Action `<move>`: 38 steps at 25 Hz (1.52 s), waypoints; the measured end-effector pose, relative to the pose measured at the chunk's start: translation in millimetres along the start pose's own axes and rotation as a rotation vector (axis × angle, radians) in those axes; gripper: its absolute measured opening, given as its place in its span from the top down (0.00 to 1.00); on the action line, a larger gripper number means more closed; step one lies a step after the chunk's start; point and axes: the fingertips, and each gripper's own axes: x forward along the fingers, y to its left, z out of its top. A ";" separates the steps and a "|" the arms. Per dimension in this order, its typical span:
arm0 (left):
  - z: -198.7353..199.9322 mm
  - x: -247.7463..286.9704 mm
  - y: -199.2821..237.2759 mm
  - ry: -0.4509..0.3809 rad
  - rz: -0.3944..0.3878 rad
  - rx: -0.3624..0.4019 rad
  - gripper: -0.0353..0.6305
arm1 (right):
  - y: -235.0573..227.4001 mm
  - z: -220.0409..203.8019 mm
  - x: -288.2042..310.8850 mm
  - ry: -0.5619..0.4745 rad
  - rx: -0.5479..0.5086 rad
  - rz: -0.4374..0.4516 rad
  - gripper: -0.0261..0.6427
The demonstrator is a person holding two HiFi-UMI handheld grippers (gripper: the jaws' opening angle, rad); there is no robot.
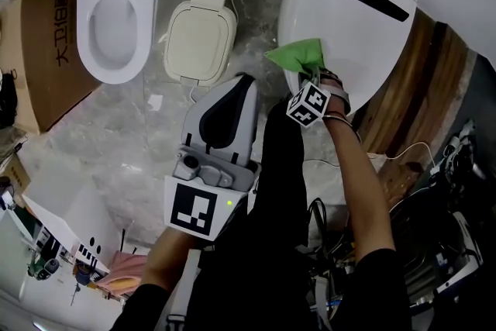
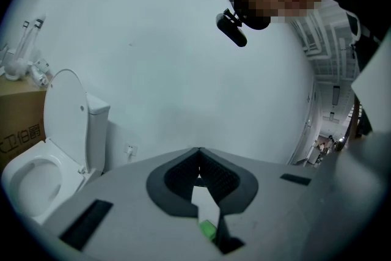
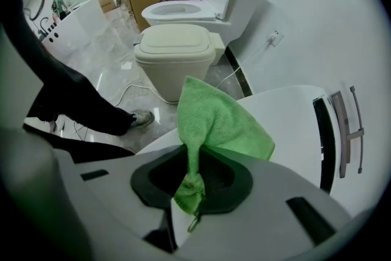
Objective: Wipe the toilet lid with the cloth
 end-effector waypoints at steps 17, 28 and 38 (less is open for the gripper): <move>-21.9 12.2 -91.1 0.065 -0.157 0.072 0.95 | 151.2 -154.6 -12.5 0.141 -0.039 0.111 0.86; -4.0 5.3 -165.5 0.121 -0.261 0.131 0.95 | 127.7 -254.4 -88.0 0.173 0.429 0.045 0.86; 84.1 -9.9 -231.8 0.070 -0.353 0.192 0.95 | -19.1 -206.8 -284.1 -0.290 1.001 -0.254 0.86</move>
